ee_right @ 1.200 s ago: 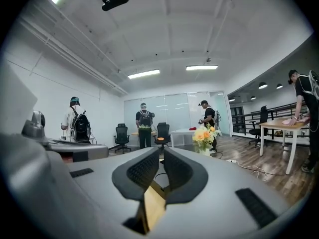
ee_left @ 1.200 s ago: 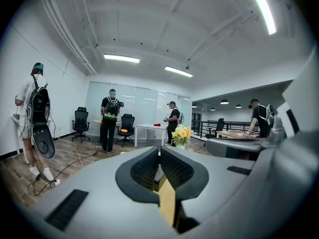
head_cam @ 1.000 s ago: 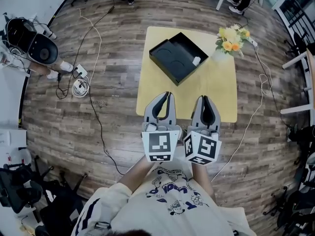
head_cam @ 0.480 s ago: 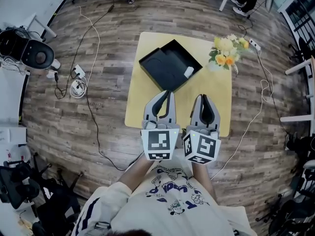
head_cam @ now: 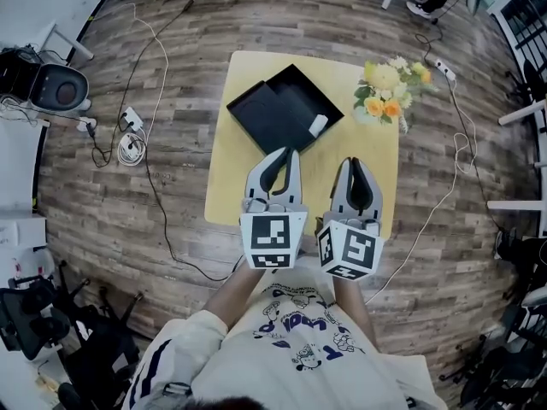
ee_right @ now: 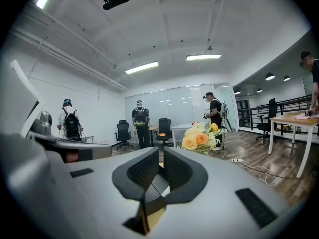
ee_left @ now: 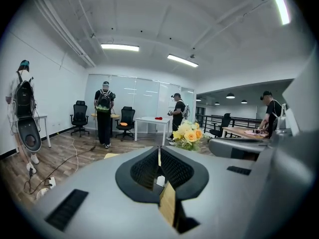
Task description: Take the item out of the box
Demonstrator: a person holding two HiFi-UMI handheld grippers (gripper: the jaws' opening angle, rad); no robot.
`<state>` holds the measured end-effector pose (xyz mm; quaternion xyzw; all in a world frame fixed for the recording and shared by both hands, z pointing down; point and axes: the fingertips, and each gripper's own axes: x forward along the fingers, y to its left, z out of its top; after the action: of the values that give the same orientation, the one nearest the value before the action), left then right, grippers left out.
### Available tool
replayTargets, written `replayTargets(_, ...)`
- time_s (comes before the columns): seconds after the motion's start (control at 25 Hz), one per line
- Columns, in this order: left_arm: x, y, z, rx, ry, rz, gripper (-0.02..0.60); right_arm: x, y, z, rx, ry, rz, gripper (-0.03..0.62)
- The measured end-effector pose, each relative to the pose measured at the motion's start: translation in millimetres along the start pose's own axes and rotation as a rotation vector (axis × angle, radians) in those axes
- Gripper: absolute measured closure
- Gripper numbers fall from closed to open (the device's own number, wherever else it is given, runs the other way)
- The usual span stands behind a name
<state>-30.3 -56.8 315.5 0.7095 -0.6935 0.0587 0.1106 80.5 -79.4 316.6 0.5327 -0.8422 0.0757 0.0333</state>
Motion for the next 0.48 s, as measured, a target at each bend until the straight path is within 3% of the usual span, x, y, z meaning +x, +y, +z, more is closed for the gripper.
replayTargets(0.48,41,1,-5,0.019,0.052,-0.050,0.555,29,-13,-12,0.003,0.044,-0.044,0.548)
